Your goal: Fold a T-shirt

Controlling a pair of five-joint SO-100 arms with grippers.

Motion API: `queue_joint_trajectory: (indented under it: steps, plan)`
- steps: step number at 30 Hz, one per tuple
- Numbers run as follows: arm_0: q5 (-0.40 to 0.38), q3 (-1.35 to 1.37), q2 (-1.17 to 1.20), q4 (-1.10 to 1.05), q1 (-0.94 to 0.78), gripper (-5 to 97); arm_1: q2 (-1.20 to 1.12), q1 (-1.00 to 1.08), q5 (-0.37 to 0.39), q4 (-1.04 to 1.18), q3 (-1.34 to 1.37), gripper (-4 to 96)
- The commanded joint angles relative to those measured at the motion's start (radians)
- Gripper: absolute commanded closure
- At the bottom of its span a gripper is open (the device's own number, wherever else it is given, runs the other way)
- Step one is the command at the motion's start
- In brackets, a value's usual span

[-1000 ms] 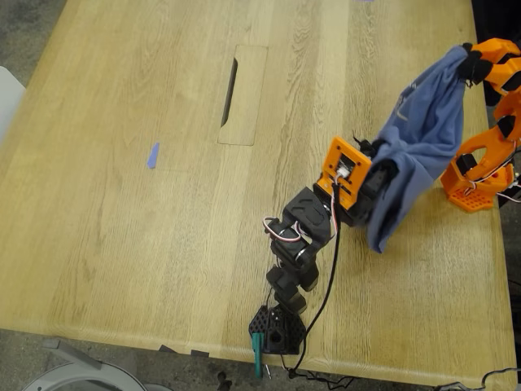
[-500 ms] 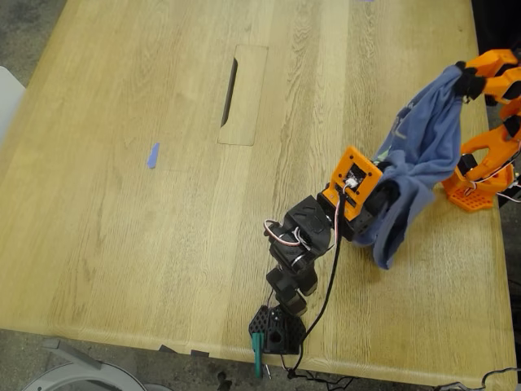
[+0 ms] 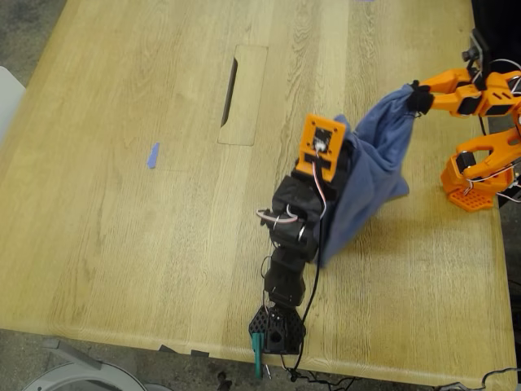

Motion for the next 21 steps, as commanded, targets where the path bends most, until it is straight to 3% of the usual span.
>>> queue_joint_trajectory:
  steps: [1, 11, 16, 21]
  plan:
    - [-0.014, -0.048, -0.012, 0.052, -0.034, 92, 0.048, 0.029, 0.006, -0.051, 0.055, 84.9]
    - [-0.04, 0.64, 0.348, 0.051, -0.017, 92, 0.103, 0.089, 0.011, 0.02, 0.104, 85.0]
    - [-0.034, 0.735, 0.364, 0.041, -0.091, 92, 0.103, 0.147, 0.011, -0.002, 0.172, 85.0]
    - [-0.031, 1.089, 0.509, -0.155, -0.187, 92, 0.112, 0.232, 0.014, -0.086, 0.308, 84.9]
